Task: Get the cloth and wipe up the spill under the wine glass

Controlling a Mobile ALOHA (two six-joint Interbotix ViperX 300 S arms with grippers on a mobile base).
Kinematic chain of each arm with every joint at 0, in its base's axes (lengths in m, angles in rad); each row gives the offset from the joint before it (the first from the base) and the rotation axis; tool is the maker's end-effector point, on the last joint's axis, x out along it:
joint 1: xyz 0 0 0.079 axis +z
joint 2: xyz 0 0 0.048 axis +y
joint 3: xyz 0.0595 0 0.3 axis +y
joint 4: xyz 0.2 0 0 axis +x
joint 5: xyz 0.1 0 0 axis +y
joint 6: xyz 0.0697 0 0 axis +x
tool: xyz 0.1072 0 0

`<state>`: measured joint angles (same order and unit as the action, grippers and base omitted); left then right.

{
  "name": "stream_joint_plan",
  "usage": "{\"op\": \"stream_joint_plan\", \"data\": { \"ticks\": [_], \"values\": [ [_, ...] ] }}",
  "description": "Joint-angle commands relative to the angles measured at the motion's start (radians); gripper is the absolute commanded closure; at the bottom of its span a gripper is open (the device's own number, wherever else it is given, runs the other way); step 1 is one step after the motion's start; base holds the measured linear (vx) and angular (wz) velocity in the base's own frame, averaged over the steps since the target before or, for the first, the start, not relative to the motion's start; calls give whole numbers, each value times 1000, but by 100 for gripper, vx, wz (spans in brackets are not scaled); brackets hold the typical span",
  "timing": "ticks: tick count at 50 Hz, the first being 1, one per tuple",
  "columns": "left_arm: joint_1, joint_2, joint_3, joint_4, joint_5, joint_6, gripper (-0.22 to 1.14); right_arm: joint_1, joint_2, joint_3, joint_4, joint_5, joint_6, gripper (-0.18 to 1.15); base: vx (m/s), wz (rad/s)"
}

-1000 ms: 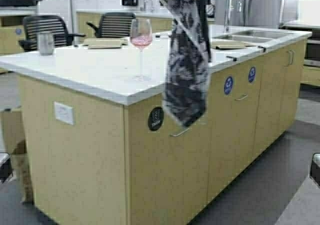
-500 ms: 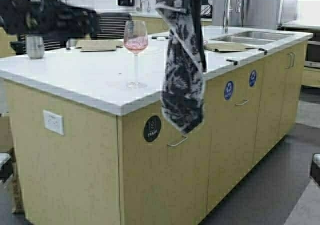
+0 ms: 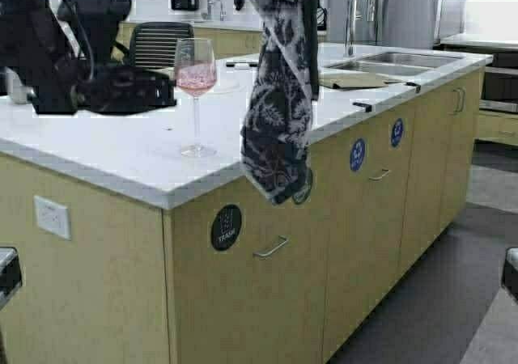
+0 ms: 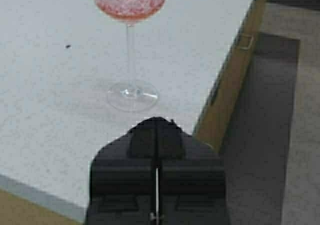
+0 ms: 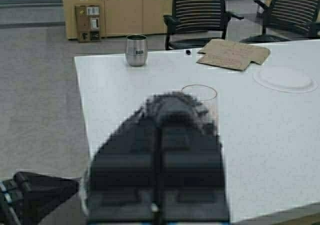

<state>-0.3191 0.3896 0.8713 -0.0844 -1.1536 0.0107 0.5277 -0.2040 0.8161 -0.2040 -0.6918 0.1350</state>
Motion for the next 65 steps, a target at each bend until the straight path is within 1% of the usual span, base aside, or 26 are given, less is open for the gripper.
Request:
{"op": "stream_joint_plan", "data": {
  "ticks": [1, 9, 15, 21, 29, 39, 43, 56, 65],
  "values": [
    [-8, 66, -58, 5, -46, 2, 88, 0, -12, 21, 3, -21, 0, 92, 19, -3],
    [-9, 158, -81, 6, -97, 3, 86, 0, -3, 49, 3, -60, 0, 92, 18, -1],
    [-9, 221, -107, 31, -155, 5, 76, 0, 0, 63, 5, -71, 0, 92, 16, 5],
    [-11, 290, -161, 87, -206, 3, 60, 0, 8, 67, 9, -71, 0, 92, 15, 9],
    [-17, 351, -232, 172, -209, -3, 36, 2, 11, 71, 14, -71, -3, 92, 13, 9],
    [-21, 394, -311, 173, -209, -2, 2, 11, 21, 75, 21, -71, -3, 92, 13, 7],
    [-29, 402, -325, 175, -209, 0, -7, 21, 21, 75, 21, -71, -3, 92, 13, 4],
    [-34, 426, -354, 161, -209, -3, -8, 63, 20, 75, 23, -71, -3, 92, 12, 2],
    [-40, 460, -407, 164, -209, -5, -8, 64, 20, 75, 23, -71, -5, 92, 9, 2]
  ]
}}
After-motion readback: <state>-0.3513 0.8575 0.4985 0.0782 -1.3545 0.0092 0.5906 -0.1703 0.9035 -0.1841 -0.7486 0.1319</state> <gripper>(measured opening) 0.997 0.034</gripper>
